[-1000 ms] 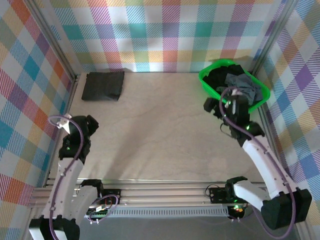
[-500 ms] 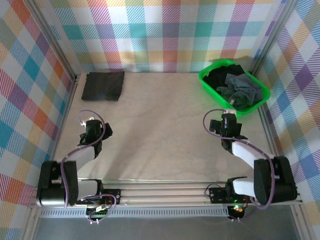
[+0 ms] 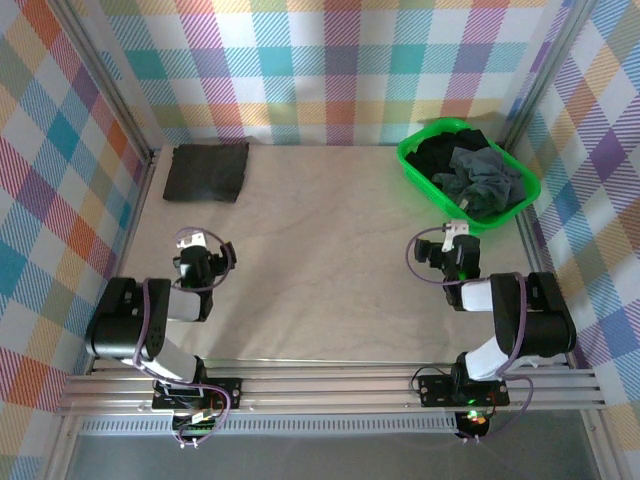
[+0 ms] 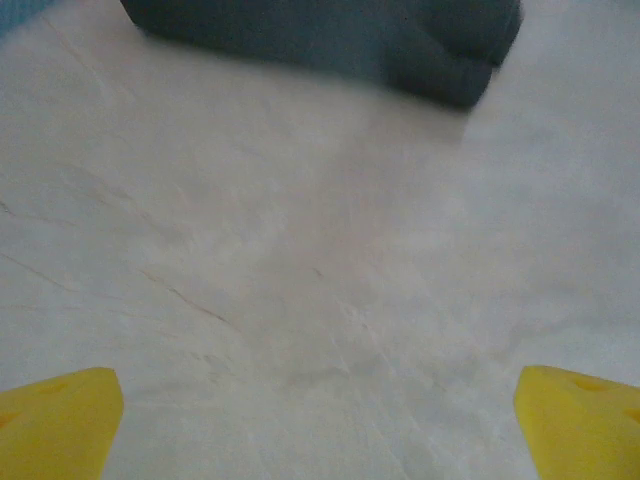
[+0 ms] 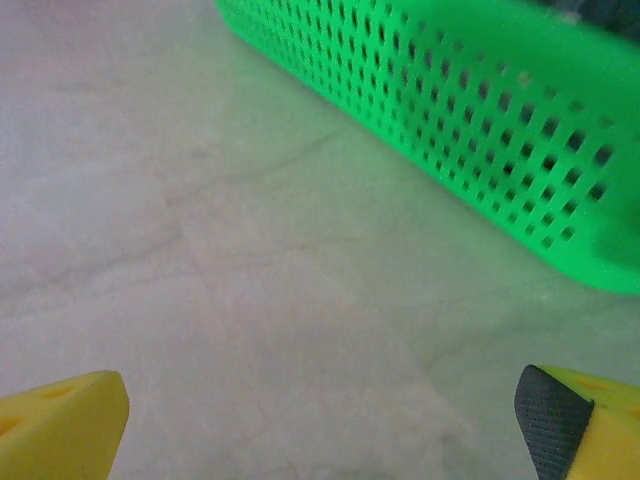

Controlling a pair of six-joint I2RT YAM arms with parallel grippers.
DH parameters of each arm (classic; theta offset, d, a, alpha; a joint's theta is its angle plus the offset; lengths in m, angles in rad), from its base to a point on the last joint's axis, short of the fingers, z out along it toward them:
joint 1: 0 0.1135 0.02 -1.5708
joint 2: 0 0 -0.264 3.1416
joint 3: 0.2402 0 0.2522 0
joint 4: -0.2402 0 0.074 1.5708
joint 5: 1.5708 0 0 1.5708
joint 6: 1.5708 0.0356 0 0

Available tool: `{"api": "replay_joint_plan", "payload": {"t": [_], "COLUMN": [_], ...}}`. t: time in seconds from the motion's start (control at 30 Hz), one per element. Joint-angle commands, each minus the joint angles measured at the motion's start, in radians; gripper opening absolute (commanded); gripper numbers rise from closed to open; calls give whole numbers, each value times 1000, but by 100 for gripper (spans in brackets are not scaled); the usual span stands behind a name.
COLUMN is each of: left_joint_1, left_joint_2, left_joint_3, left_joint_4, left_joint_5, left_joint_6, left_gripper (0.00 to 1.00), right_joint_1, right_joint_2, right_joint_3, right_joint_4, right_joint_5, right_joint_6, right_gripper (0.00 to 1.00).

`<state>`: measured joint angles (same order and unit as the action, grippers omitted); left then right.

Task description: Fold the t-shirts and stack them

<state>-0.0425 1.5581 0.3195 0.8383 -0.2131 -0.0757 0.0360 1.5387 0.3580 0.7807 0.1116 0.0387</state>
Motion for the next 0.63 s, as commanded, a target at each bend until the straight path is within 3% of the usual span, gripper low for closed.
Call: {"api": "replay_joint_plan", "payload": {"t": [0.0,0.03,0.6], "left_joint_1": [-41,-40,-40], "left_joint_2": [29,7,3], "left_joint_3": [72,89,82], "left_joint_4": [67,-16,1], "left_joint_5": [-5,-11,-11], "left_joint_6": [78,67,72], "left_gripper": [100,100,100], "right_joint_1": [-18,-18,-17], "right_joint_2": [-3,1,-5], "right_joint_3": [51,47,43], "right_joint_4": [55,62,64], "right_joint_5": [-58,-56,-59], "right_joint_6": [-14,-15,-16], "right_gripper": [100,100,100]}}
